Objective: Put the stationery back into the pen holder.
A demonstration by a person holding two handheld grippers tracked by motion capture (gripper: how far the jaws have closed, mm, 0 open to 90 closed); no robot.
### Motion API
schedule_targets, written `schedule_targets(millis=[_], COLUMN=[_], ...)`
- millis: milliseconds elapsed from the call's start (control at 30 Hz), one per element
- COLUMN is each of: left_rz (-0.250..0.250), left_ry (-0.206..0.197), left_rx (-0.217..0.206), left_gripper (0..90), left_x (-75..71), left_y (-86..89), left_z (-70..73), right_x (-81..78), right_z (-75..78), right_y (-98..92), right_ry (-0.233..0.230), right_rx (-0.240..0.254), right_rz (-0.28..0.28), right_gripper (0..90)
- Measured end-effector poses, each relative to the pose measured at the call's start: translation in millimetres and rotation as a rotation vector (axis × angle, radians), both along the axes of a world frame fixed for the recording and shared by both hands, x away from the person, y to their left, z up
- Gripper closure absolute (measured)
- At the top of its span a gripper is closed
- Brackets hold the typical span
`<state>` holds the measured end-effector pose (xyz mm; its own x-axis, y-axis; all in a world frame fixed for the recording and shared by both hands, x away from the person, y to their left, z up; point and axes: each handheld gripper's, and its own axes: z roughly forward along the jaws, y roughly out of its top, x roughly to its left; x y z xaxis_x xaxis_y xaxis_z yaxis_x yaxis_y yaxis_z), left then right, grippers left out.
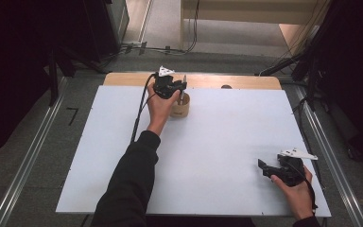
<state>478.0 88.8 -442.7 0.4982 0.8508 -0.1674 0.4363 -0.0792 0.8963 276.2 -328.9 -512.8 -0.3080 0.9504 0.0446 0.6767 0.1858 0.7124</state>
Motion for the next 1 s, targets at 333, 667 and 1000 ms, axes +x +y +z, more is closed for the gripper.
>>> schedule_targets(millis=[333,667,1000], left_rz=[0.003,0.000,0.007], left_ry=[-0.005,0.029,0.052], left_rx=[0.000,-0.005,0.028], left_gripper=[63.7,57.7,53.4], left_x=[-14.0,-26.6,-38.5], left_y=[11.6,23.4,25.0], left_z=[-1.6,-1.6,-6.2], right_x=[-0.8,-1.2,-1.2], right_z=[0.5,1.2,1.4], right_y=[0.3,1.0,1.2], right_ry=[-0.009,-0.012,-0.015], right_rx=[0.000,-0.002,-0.003], right_rz=[-0.007,-0.011,-0.014], right_gripper=[16.5,16.4,16.5])
